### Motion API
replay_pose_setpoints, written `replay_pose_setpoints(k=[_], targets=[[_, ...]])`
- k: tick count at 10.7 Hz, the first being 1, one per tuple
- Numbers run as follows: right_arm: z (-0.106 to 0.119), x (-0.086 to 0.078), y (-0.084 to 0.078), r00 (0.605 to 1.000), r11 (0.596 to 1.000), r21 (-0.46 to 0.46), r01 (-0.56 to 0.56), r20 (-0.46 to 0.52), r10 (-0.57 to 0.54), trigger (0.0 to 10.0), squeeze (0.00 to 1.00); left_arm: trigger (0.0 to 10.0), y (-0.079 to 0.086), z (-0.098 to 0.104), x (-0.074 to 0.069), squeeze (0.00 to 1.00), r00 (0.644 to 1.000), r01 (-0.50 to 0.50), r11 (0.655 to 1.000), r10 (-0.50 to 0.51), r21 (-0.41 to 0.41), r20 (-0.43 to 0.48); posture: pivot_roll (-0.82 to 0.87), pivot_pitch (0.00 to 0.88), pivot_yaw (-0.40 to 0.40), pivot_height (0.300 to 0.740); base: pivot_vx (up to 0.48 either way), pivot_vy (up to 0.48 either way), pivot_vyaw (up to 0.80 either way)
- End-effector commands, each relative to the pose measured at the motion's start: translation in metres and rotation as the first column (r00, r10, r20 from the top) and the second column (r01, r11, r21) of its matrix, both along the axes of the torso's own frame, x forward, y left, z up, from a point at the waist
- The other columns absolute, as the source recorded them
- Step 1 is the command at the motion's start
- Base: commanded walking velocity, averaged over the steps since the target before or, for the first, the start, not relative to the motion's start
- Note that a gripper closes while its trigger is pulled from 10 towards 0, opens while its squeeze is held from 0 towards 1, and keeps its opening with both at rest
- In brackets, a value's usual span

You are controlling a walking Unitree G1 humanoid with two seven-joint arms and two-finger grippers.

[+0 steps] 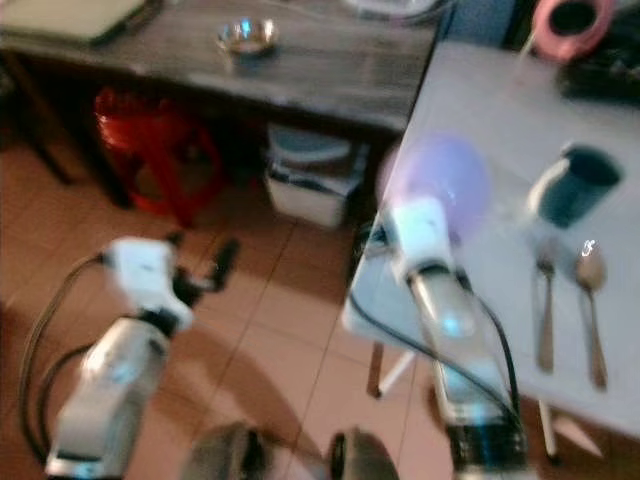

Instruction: Setting the table

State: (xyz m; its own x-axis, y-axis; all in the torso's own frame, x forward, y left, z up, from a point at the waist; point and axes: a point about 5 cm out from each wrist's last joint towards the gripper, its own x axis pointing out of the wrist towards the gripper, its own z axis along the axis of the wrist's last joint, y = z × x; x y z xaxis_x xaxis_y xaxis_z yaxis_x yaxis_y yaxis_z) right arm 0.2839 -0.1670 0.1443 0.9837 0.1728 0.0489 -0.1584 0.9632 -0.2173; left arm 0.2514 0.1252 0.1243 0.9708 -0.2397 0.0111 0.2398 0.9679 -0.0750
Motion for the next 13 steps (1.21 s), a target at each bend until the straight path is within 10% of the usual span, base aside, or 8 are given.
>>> replay_pose_setpoints(k=[1,13], targets=[[0.015,-0.005,0.005,0.996,0.999,0.044,0.0,0.086,-0.003,10.0,0.0,10.0,0.005,0.002,0.003,0.0,0.999,-0.027,0.999,0.026,0.029,0.018,-0.02,0.089,0.013,0.74,0.0,0.48,0.0],[0.023,-0.003,0.016,0.995,0.994,0.103,-0.018,0.102,0.007,10.0,0.0,10.0,-0.001,0.004,0.014,0.0,0.998,-0.004,0.998,-0.001,0.061,0.068,-0.04,0.057,0.023,0.74,0.284,0.334,-0.17]])
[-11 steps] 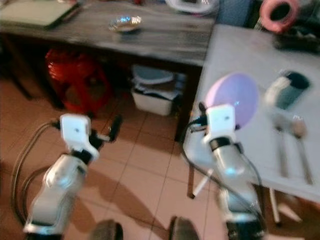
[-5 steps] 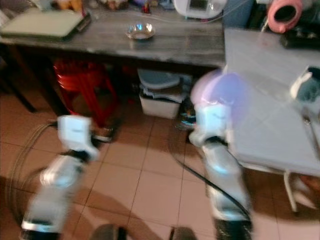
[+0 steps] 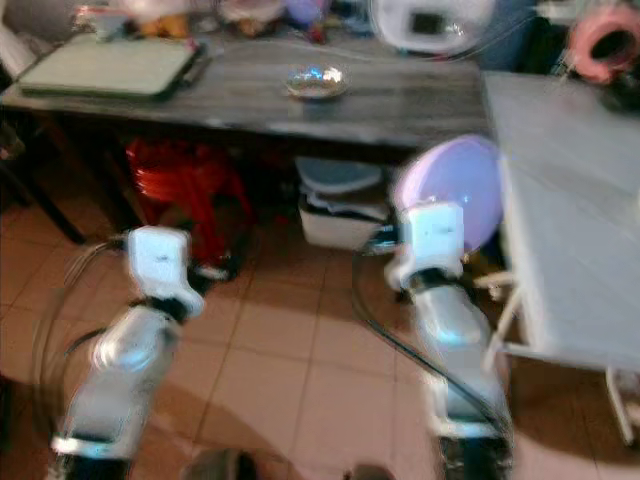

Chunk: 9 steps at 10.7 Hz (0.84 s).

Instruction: Setting the table

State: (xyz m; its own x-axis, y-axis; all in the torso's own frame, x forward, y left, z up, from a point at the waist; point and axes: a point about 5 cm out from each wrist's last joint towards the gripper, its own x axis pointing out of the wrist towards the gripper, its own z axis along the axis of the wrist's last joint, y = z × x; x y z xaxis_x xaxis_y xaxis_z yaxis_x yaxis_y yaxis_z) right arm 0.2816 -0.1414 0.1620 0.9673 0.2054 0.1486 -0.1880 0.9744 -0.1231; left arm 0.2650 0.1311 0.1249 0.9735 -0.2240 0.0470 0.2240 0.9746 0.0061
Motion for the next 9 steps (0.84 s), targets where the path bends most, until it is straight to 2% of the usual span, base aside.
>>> replay_pose_setpoints(k=[1,4,5,9], targets=[[0.007,0.0,-0.008,1.0,1.0,-0.007,0.019,0.024,-0.019,10.0,0.0,10.0,-0.006,0.003,0.0,0.0,1.0,0.017,1.0,-0.017,-0.003,0.016,-0.04,0.057,0.024,0.74,0.442,0.0,0.0],[0.004,0.0,-0.001,1.0,1.0,-0.002,-0.005,0.012,0.005,10.0,0.0,10.0,-0.008,0.005,0.0,0.0,0.999,0.024,0.999,-0.025,0.025,0.03,-0.03,0.071,0.022,0.74,0.48,0.0,0.0],[0.006,0.002,0.003,1.0,1.0,-0.003,-0.017,0.018,0.017,10.0,0.0,10.0,-0.007,0.003,0.0,0.0,1.0,-0.006,0.997,0.004,0.074,0.029,-0.03,0.07,0.026,0.74,0.472,0.0,0.0],[0.011,0.008,0.005,0.999,1.0,-0.012,-0.028,0.039,0.028,10.0,0.0,10.0,-0.01,0.005,0.002,0.0,0.999,0.015,0.998,-0.018,0.062,0.041,-0.03,0.071,0.034,0.74,0.458,0.0,0.0]])
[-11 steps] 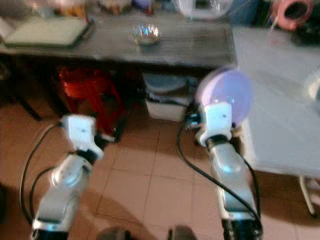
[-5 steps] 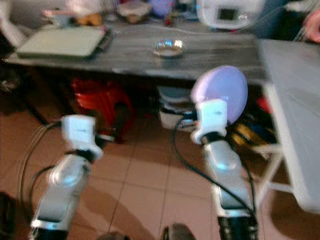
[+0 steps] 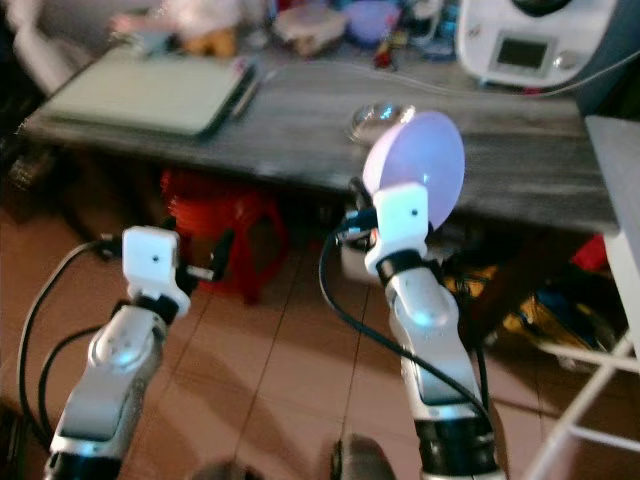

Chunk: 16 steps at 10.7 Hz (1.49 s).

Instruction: Setting the table

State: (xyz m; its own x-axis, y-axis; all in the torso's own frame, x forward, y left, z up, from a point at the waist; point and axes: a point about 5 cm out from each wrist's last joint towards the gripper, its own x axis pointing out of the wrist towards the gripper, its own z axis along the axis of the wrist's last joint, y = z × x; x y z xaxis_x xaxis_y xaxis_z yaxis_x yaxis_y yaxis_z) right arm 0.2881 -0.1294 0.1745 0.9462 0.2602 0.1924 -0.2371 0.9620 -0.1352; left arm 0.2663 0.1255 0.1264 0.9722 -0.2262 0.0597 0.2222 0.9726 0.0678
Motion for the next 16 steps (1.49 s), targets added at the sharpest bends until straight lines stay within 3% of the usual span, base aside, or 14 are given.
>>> replay_pose_setpoints(k=[1,11,13,14,16], targets=[[-0.002,0.002,-0.006,1.0,1.0,-0.007,0.026,-0.013,-0.026,10.0,0.0,10.0,-0.005,0.003,-0.001,0.0,1.0,0.019,1.0,-0.019,0.004,0.014,-0.04,0.073,0.035,0.74,0.454,0.0,-0.8],[-0.008,0.007,-0.002,0.999,0.998,-0.065,-0.019,-0.043,0.016,10.0,0.0,10.0,-0.006,0.003,0.0,0.0,1.0,0.007,1.0,-0.007,-0.029,0.017,-0.03,0.068,0.028,0.74,0.472,0.0,-0.08],[-0.009,0.011,-0.001,0.996,0.993,-0.102,-0.063,-0.065,0.056,10.0,0.0,10.0,0.0,0.003,0.0,0.0,1.0,-0.029,0.999,0.029,-0.038,0.011,-0.03,0.073,0.028,0.74,0.0,0.0,0.0],[-0.006,0.02,0.002,0.984,0.971,-0.168,-0.172,-0.075,0.162,10.0,0.0,10.0,0.003,0.002,-0.005,0.0,0.999,-0.032,0.999,0.032,-0.024,0.003,-0.02,0.084,0.036,0.74,0.0,0.0,0.0],[0.004,0.039,-0.003,0.971,0.939,-0.248,-0.237,-0.093,0.22,10.0,0.0,10.0,0.01,0.001,-0.013,0.0,0.999,-0.044,0.999,0.044,-0.002,-0.006,0.0,0.109,0.019,0.74,0.0,0.0,0.0]])
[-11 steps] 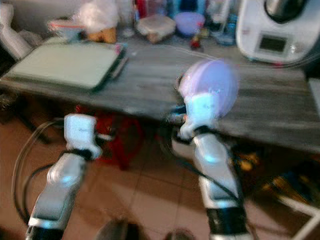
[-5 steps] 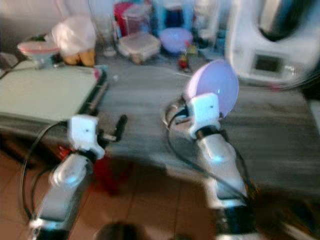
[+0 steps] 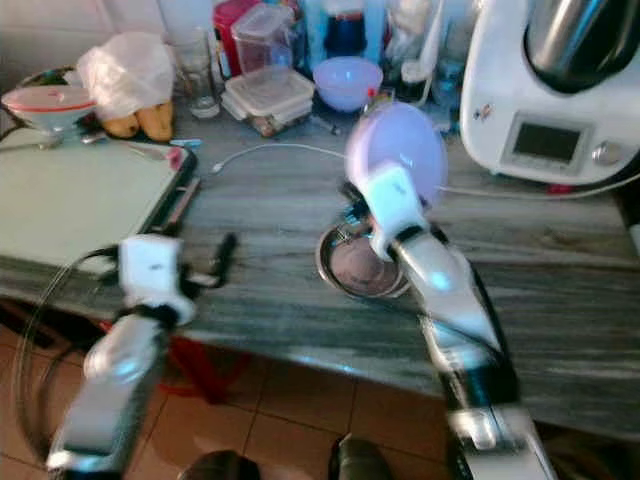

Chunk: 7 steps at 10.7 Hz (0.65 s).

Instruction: Setting the table

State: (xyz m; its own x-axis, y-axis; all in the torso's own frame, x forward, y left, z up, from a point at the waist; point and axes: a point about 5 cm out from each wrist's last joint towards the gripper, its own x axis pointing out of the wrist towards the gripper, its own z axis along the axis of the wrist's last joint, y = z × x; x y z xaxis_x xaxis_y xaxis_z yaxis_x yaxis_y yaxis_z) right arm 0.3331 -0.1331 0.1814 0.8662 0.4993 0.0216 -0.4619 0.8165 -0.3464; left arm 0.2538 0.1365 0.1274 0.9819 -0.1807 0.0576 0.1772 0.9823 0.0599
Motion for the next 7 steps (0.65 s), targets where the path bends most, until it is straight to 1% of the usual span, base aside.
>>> replay_pose_setpoints(k=[1,3,5,7], targets=[[0.001,0.006,0.0,0.999,0.998,-0.05,-0.048,-0.015,0.047,10.0,0.0,10.0,0.005,-0.001,-0.003,0.0,1.0,-0.026,1.0,0.026,0.008,-0.013,0.01,0.118,0.015,0.74,0.0,0.0,0.0],[0.001,0.02,0.001,0.994,0.988,-0.117,-0.097,-0.053,0.091,10.0,0.0,10.0,-0.001,-0.002,-0.008,0.0,1.0,-0.009,1.0,0.009,0.005,-0.025,0.02,0.137,0.012,0.74,0.0,0.0,0.0],[-0.002,0.031,-0.004,0.989,0.975,-0.176,-0.137,-0.087,0.123,10.0,0.0,10.0,0.001,-0.001,-0.009,0.0,1.0,-0.009,1.0,0.009,0.009,-0.029,0.03,0.147,0.016,0.74,0.0,0.0,0.0],[0.0,0.04,-0.008,0.987,0.947,-0.281,-0.157,-0.067,0.144,10.0,0.0,10.0,0.004,-0.001,-0.013,0.0,0.999,-0.013,1.0,0.014,0.017,-0.043,0.05,0.159,0.017,0.74,0.0,0.0,0.0]])
